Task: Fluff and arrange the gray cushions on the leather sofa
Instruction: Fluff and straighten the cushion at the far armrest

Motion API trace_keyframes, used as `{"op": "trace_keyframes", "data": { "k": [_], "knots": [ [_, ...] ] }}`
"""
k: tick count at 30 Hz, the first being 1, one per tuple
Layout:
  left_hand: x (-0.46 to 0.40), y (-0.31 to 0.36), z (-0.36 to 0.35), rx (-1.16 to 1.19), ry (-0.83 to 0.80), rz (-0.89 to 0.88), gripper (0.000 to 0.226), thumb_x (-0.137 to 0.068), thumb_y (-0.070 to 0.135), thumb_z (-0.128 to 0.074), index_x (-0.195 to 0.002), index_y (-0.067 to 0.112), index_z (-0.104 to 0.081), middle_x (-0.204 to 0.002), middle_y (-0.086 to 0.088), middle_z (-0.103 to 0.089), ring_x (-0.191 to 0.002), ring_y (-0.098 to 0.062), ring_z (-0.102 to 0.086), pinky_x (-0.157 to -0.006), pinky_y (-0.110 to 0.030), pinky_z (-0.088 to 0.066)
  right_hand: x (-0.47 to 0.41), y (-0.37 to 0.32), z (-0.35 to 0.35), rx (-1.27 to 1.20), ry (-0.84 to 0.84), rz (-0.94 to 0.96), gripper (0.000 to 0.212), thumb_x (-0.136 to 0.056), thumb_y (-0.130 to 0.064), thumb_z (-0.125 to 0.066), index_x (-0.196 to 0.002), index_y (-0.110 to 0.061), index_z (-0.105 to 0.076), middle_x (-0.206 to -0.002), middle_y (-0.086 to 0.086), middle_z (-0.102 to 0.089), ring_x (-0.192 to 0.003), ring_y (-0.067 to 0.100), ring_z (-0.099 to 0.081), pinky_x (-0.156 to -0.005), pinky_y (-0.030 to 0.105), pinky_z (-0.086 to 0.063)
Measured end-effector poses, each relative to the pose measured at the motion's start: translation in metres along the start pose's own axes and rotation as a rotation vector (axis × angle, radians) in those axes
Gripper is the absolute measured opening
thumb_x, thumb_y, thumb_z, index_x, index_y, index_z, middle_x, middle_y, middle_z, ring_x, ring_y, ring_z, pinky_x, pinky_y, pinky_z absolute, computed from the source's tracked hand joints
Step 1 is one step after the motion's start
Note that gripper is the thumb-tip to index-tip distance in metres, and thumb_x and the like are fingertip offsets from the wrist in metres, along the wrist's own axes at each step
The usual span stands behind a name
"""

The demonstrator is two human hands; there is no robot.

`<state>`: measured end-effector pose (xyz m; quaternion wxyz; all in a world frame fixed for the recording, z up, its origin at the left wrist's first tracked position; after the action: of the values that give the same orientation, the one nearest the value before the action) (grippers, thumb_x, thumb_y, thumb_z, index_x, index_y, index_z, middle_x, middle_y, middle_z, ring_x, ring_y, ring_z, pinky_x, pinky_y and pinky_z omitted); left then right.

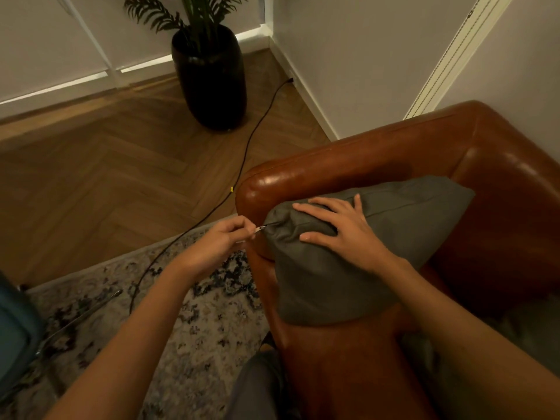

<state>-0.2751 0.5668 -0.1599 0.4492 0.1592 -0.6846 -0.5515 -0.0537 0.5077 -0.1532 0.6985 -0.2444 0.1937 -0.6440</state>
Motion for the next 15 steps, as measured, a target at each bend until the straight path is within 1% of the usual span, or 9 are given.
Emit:
{"op": "trace_keyframes", "data": {
  "k": [3, 4, 5, 8, 9, 10, 12, 14, 15],
  "knots": [
    [0.001, -0.011, -0.001, 0.212, 0.043, 0.022, 0.027, -0.099, 0.011, -0.045, -0.073, 0.012, -0.053, -0.084, -0.002, -0.055, -0.102, -0.021, -0.052, -0.101, -0.042, -0.041, 0.0, -0.002, 0.004, -0.073, 0.04, -0.031, 0.05, -0.085, -0.062, -0.051, -0.134, -0.053, -0.044, -0.14, -0.015, -0.045, -0.136, 0.006, -0.032, -0.115, 0.06, 0.011],
    [0.0, -0.013, -0.003, 0.24, 0.068, 0.027, 0.027, -0.099, 0.013, -0.045, -0.074, 0.012, -0.053, -0.087, -0.004, -0.056, -0.103, -0.023, -0.052, -0.101, -0.042, -0.042, 0.0, -0.003, 0.005, -0.086, 0.04, -0.042, 0.049, -0.086, -0.06, -0.053, -0.134, -0.052, -0.046, -0.14, -0.015, -0.045, -0.136, 0.006, -0.032, -0.115, 0.061, 0.012],
    [-0.002, -0.016, -0.004, 0.226, 0.106, 0.027, 0.026, -0.1, 0.015, -0.045, -0.077, 0.012, -0.055, -0.091, -0.007, -0.057, -0.103, -0.024, -0.053, -0.099, -0.041, -0.044, -0.001, -0.004, 0.006, -0.093, 0.035, -0.052, 0.049, -0.087, -0.059, -0.055, -0.134, -0.05, -0.048, -0.141, -0.016, -0.044, -0.137, 0.006, -0.031, -0.114, 0.062, 0.012],
    [-0.004, -0.016, -0.005, 0.01, 0.306, -0.043, 0.015, -0.1, 0.025, -0.049, -0.091, 0.019, -0.06, -0.101, -0.008, -0.06, -0.1, -0.027, -0.059, -0.09, -0.039, -0.049, -0.007, -0.01, 0.006, -0.094, 0.027, -0.06, 0.049, -0.088, -0.06, -0.054, -0.135, -0.047, -0.048, -0.144, -0.016, -0.042, -0.141, 0.006, -0.026, -0.113, 0.06, 0.017],
    [-0.004, -0.014, -0.007, -0.022, 0.351, -0.1, 0.01, -0.099, 0.028, -0.051, -0.098, 0.022, -0.059, -0.105, -0.005, -0.06, -0.101, -0.024, -0.06, -0.09, -0.038, -0.05, -0.009, -0.014, 0.005, -0.101, 0.028, -0.056, 0.05, -0.088, -0.061, -0.053, -0.135, -0.046, -0.049, -0.145, -0.017, -0.041, -0.142, 0.005, -0.025, -0.113, 0.058, 0.019],
    [-0.004, -0.01, -0.011, -0.033, 0.359, -0.161, 0.011, -0.098, 0.03, -0.053, -0.105, 0.025, -0.059, -0.11, -0.001, -0.06, -0.102, -0.017, -0.06, -0.09, -0.033, -0.051, -0.011, -0.017, 0.004, -0.105, 0.033, -0.049, 0.05, -0.088, -0.061, -0.052, -0.135, -0.045, -0.05, -0.145, -0.017, -0.042, -0.142, 0.004, -0.025, -0.112, 0.056, 0.019],
    [-0.006, -0.003, -0.021, -0.075, 0.326, -0.269, 0.025, -0.095, 0.032, -0.057, -0.117, 0.023, -0.059, -0.117, 0.003, -0.06, -0.107, -0.005, -0.059, -0.091, -0.023, -0.05, -0.014, -0.022, 0.001, -0.113, 0.063, -0.026, 0.045, -0.09, -0.056, -0.054, -0.132, -0.041, -0.055, -0.14, -0.016, -0.048, -0.137, 0.002, -0.034, -0.114, 0.055, 0.018],
    [-0.008, 0.002, -0.029, -0.104, 0.354, -0.308, 0.027, -0.092, 0.03, -0.062, -0.117, 0.019, -0.062, -0.115, 0.004, -0.064, -0.106, -0.003, -0.059, -0.09, -0.024, -0.05, -0.016, -0.023, 0.002, -0.15, 0.097, -0.01, 0.037, -0.092, -0.047, -0.057, -0.126, -0.035, -0.062, -0.13, -0.017, -0.055, -0.128, 0.001, -0.044, -0.115, 0.055, 0.016],
    [-0.009, 0.005, -0.03, -0.098, 0.394, -0.304, 0.024, -0.091, 0.028, -0.064, -0.113, 0.019, -0.064, -0.11, 0.004, -0.065, -0.101, 0.0, -0.06, -0.088, -0.023, -0.051, -0.016, -0.024, 0.003, -0.169, 0.107, -0.003, 0.034, -0.093, -0.043, -0.058, -0.124, -0.032, -0.064, -0.126, -0.017, -0.057, -0.124, 0.0, -0.047, -0.116, 0.055, 0.015]
  ]
}}
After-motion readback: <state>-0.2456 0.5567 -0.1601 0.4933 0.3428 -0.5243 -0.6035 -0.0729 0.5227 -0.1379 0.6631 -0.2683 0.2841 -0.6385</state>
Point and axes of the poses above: each hand's wrist, its own x-axis away from the middle knuckle, its own z-axis out of the back of the hand, y = z × x, the point moved 4 cm from there along -x, towards the middle knuckle
